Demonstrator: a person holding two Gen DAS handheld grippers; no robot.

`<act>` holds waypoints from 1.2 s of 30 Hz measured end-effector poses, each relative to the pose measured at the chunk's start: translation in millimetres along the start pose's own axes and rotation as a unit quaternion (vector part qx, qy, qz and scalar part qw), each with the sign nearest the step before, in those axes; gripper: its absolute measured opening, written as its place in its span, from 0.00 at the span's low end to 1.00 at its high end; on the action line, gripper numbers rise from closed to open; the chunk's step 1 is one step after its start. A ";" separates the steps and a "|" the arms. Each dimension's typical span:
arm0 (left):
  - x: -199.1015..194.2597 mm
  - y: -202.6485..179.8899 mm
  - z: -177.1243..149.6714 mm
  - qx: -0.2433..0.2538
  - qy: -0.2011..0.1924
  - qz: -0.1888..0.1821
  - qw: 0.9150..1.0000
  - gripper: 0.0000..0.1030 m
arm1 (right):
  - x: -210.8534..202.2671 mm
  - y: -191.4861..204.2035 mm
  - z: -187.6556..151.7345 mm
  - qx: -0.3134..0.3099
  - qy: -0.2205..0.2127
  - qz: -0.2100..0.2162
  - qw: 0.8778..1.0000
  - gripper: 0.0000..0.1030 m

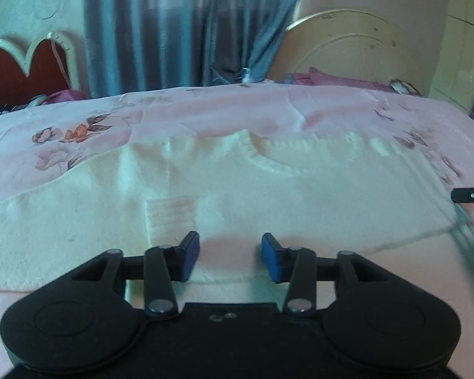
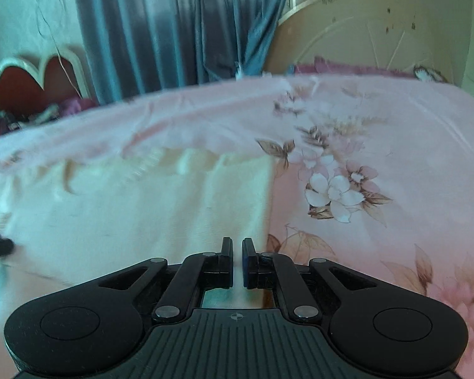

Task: Fold small clothes
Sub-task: 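Move the left gripper to the other sleeve cuff, then close the left gripper on the other ribbed sleeve cuff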

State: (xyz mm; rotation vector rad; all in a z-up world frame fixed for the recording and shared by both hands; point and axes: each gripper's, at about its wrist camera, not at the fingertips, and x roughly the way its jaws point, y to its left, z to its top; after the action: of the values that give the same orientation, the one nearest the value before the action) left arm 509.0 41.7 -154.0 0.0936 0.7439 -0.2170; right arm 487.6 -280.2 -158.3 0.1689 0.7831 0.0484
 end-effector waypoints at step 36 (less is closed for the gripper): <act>-112.3 366.2 -107.5 -0.543 -0.134 0.143 0.817 0.03 | -34.5 52.4 14.8 0.080 -0.001 -0.023 0.997 0.45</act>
State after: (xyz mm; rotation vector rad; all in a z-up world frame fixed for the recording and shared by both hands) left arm 441.4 433.8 -153.6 -0.9018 0.4706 0.4985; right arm 474.6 -234.2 -115.0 0.3022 0.7881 -0.0584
